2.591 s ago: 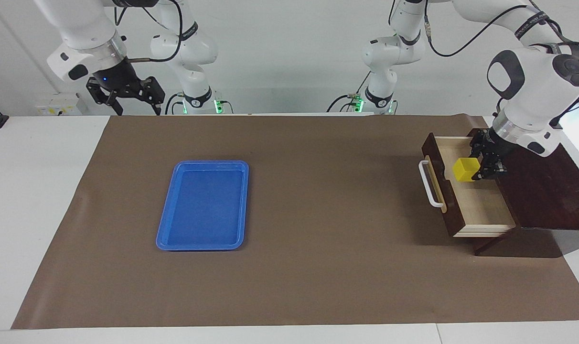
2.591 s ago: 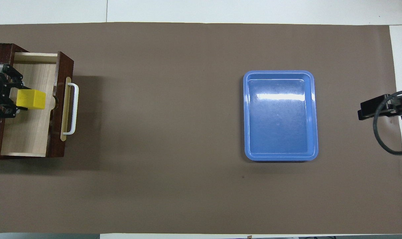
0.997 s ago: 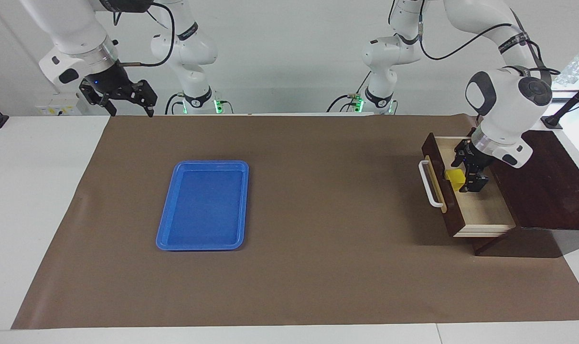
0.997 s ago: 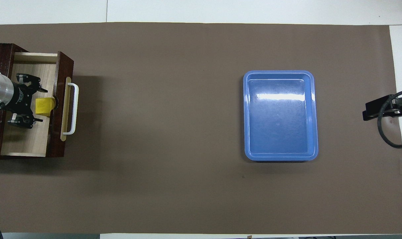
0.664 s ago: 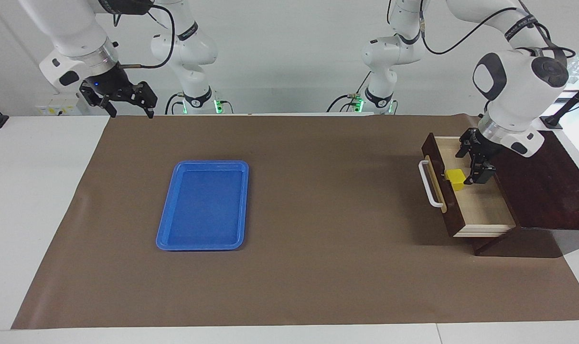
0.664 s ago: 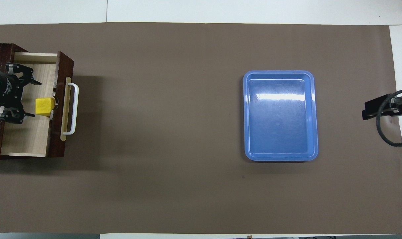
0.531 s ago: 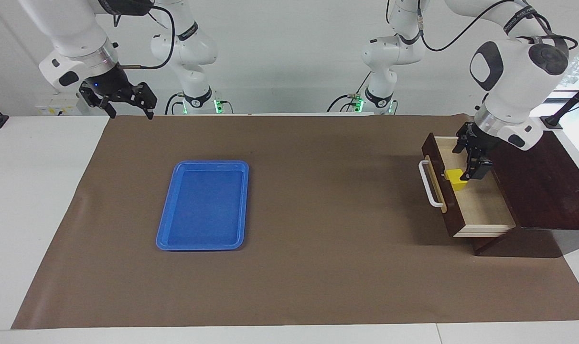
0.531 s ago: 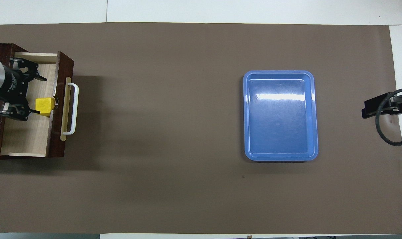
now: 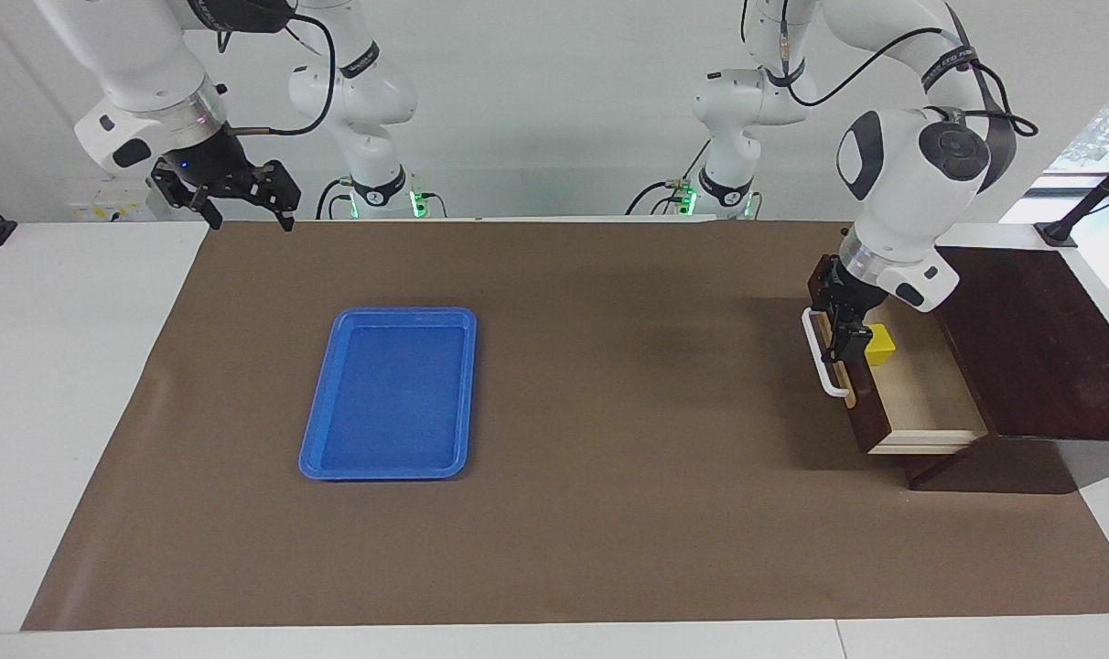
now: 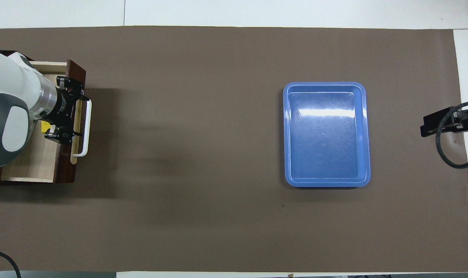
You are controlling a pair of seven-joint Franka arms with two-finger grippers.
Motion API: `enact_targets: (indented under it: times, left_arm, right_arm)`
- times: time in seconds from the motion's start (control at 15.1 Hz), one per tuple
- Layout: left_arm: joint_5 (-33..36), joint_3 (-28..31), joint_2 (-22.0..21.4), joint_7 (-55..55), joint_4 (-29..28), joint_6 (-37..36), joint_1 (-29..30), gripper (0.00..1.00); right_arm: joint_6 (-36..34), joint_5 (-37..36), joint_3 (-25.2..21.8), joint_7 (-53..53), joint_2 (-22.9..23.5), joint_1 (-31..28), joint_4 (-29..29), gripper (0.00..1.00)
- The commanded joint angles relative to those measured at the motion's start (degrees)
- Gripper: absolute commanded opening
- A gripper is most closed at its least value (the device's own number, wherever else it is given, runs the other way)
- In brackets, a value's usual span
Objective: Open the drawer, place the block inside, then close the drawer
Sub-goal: 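Push the drawer shut by its white handle with the left gripper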
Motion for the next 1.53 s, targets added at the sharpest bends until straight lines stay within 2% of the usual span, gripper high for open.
enact_targets:
  times: [0.0,0.27,0.4,1.06,1.46]
  left_arm:
    - [0.69,0.53,-1.12,0.12,-3.8,4.25,0.9,1.0]
    - [0.87,0.62,-1.04,2.75,-4.16,5.23,3.27,1.0]
    - [3.84,0.62,-1.04,3.54,-4.16,5.75,4.85,1.0]
    - [4.03,0.62,-0.6,14.17,-3.55,9.54,15.14,1.0]
    - [4.03,0.53,-0.6,15.24,-3.55,9.54,16.29,1.0]
  right_arm:
    - [0.27,-1.53,0.71,-1.55,-0.28,-0.23,0.01,1.0]
    - [0.54,-1.53,0.71,-1.82,-0.28,-0.4,0.01,1.0]
    - [0.71,-1.53,0.71,-1.91,-0.19,-0.4,0.1,1.0]
    - [0.62,-1.53,0.71,-1.99,-0.19,-0.4,0.1,1.0]
    - [0.54,-1.35,0.62,-1.99,-0.19,-0.67,0.1,1.0]
